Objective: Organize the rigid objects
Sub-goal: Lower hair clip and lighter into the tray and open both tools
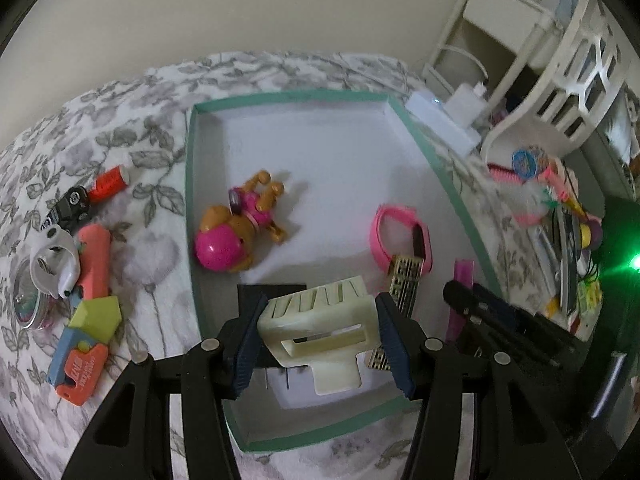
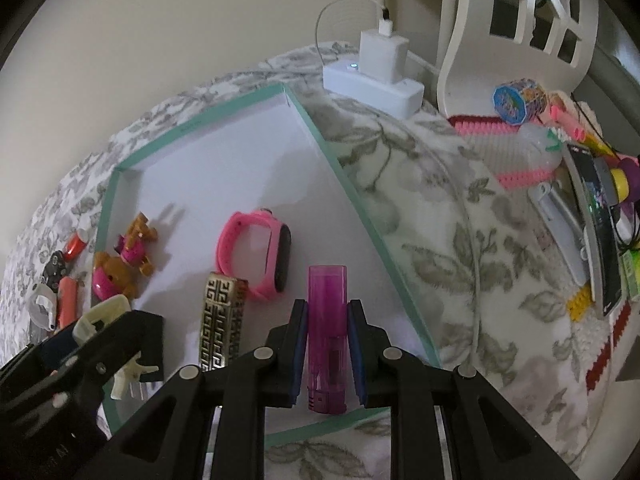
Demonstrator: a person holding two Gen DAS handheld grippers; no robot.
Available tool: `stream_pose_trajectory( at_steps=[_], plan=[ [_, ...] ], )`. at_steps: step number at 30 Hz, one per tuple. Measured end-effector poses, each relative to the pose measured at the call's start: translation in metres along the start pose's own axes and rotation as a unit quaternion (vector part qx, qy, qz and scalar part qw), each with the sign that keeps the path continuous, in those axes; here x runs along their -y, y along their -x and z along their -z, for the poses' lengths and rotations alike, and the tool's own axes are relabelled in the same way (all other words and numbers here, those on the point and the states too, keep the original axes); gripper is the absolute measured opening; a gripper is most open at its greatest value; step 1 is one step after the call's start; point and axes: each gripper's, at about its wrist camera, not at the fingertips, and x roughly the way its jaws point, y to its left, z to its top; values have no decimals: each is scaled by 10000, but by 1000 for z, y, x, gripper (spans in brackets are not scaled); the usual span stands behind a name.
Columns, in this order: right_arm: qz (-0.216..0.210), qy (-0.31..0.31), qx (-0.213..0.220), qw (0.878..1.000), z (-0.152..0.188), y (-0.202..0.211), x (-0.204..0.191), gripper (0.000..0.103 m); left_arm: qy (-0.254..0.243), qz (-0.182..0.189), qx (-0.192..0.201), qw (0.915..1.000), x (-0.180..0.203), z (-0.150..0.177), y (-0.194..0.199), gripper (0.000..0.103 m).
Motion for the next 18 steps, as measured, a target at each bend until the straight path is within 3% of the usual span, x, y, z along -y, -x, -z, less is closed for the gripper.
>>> stream_pose_trajectory(
  at_steps=[8,18],
  plan=[
    [19,33,-24,10000,1,-3,-2,21,-107,-119,-67,9998,1,4,-4,57],
    [48,5,-70,10000,1,-5,-2,22,-130,-16,-27,9999,-1,5,-3,60]
  ],
)
